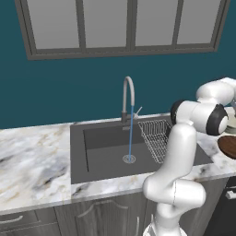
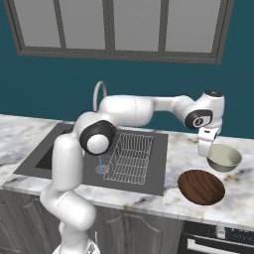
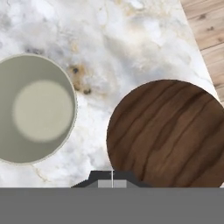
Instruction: Rinse each bowl for a few seconds and place them down in the sink or on the counter.
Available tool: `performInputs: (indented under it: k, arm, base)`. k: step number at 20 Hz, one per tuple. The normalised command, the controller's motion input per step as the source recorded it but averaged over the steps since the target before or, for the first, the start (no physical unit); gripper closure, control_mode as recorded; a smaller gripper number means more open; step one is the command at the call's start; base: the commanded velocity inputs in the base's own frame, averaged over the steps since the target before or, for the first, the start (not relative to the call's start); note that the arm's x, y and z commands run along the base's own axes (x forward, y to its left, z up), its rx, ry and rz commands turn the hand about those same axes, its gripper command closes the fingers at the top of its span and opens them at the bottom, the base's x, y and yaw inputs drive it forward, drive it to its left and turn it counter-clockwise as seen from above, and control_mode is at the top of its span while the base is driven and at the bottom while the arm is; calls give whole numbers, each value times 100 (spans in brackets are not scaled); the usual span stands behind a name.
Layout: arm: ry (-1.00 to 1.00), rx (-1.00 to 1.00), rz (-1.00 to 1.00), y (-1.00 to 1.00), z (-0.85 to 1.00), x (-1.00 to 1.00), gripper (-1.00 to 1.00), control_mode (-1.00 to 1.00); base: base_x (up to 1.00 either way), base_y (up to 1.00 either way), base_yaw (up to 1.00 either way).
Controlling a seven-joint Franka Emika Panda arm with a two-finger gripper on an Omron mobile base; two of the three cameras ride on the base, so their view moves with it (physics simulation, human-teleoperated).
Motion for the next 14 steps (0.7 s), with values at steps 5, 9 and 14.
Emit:
performInputs:
  k: [5, 9, 14]
  arm:
    - [0, 0, 0, -6, -11, 0, 100, -100]
    - [0, 0, 0, -6, -12, 0, 100, -100]
    - [0, 1, 0, -18, -7, 0, 100, -100]
  base:
    - [0, 0, 0]
    - [0, 0, 0]
    - [0, 0, 0]
